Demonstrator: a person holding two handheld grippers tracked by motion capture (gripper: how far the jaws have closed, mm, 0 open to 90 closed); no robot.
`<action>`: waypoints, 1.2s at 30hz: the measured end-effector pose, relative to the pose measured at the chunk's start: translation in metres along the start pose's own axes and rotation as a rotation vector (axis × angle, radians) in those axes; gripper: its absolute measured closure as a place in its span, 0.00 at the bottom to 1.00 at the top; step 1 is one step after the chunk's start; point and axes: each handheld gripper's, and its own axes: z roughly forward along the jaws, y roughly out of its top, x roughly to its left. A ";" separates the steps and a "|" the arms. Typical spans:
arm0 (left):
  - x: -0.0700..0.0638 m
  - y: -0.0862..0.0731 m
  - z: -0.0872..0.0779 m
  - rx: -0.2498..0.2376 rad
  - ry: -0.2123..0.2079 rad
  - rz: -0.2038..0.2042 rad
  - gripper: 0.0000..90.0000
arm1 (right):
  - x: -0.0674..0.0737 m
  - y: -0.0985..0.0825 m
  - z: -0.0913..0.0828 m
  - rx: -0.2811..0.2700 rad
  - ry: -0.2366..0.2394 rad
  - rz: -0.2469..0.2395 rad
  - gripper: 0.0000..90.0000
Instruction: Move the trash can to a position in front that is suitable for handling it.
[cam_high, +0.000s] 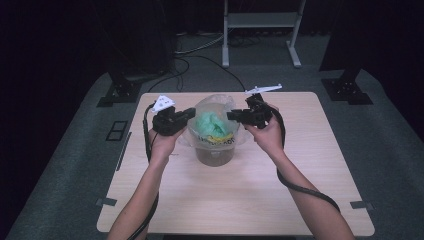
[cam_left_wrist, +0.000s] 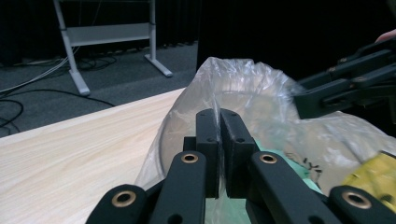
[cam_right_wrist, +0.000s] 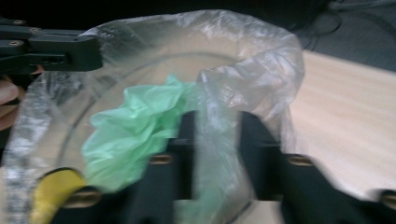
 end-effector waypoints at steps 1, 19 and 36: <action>-0.001 0.001 0.000 0.000 -0.006 0.005 0.97 | 0.000 0.001 0.000 0.001 0.006 0.006 0.91; -0.025 0.002 0.015 0.014 -0.075 0.045 0.97 | 0.010 0.020 0.004 -0.022 0.133 0.116 1.00; -0.045 0.000 0.024 0.042 -0.116 0.096 0.97 | 0.004 0.022 0.013 -0.046 0.263 0.250 0.78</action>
